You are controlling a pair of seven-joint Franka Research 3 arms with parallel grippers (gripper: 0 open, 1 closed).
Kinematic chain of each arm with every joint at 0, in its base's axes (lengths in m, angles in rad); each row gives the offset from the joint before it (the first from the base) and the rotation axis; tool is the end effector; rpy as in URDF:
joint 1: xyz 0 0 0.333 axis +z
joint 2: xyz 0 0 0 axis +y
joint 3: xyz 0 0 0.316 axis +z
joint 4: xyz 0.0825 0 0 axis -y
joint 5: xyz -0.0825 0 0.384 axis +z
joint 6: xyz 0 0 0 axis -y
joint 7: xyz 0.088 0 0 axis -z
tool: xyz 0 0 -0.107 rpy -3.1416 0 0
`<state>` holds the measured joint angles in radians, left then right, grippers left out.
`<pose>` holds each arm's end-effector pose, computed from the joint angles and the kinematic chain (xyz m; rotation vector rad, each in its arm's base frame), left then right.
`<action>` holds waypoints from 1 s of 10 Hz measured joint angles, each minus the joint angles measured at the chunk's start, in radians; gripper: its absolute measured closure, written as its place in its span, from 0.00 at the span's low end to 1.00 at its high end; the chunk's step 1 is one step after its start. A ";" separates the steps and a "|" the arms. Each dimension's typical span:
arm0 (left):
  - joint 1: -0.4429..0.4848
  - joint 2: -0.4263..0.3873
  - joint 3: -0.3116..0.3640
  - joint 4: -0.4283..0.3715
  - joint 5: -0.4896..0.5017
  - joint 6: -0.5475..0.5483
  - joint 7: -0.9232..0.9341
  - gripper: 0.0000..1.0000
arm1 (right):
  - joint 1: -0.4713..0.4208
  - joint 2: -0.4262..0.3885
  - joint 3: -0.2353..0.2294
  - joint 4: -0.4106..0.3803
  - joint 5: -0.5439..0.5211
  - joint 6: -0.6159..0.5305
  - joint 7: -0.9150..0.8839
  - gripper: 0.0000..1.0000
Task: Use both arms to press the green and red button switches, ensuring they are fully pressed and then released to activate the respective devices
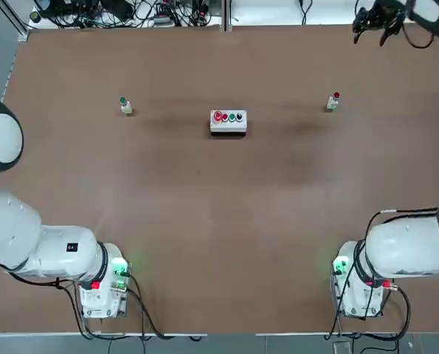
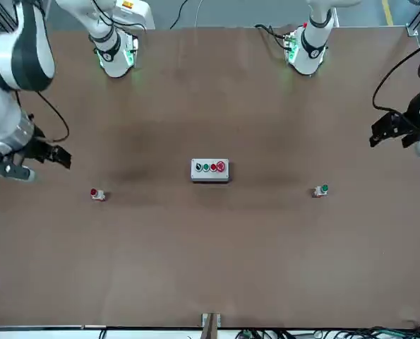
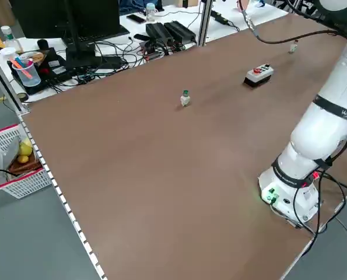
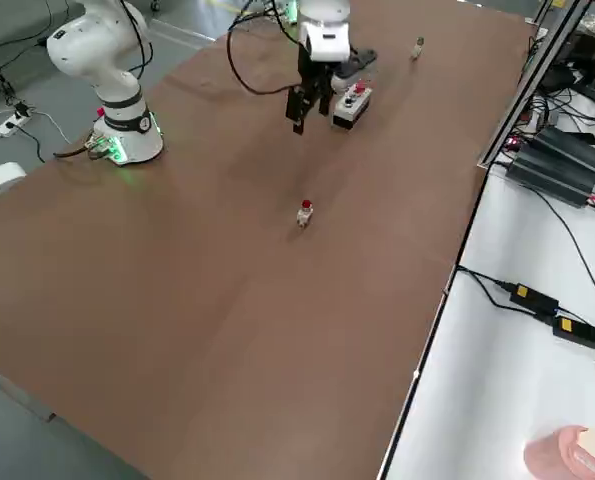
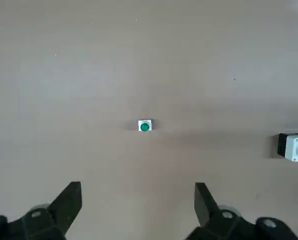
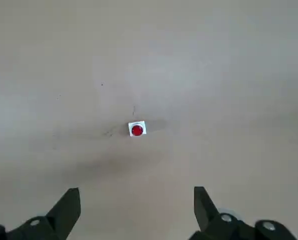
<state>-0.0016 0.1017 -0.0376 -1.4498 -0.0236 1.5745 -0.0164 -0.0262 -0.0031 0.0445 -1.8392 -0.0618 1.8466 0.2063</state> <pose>0.5864 -0.0243 0.6240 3.1131 -0.0354 0.0347 0.5629 0.0054 0.5223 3.0720 -0.2640 0.0264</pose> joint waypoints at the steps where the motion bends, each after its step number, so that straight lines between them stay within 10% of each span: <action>1: 0.000 0.000 0.001 0.000 0.000 -0.001 0.000 0.00 | 0.000 -0.029 0.000 0.018 0.002 -0.049 0.000 0.00; 10: 0.001 0.000 0.001 0.000 0.000 -0.001 0.052 0.00 | -0.010 -0.093 -0.003 0.188 0.088 -0.270 -0.019 0.00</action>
<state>-0.0002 0.1019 -0.0368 -1.4494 -0.0236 1.5735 0.0352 -0.0365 -0.0958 0.0417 -1.6517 0.0261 1.5766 0.1874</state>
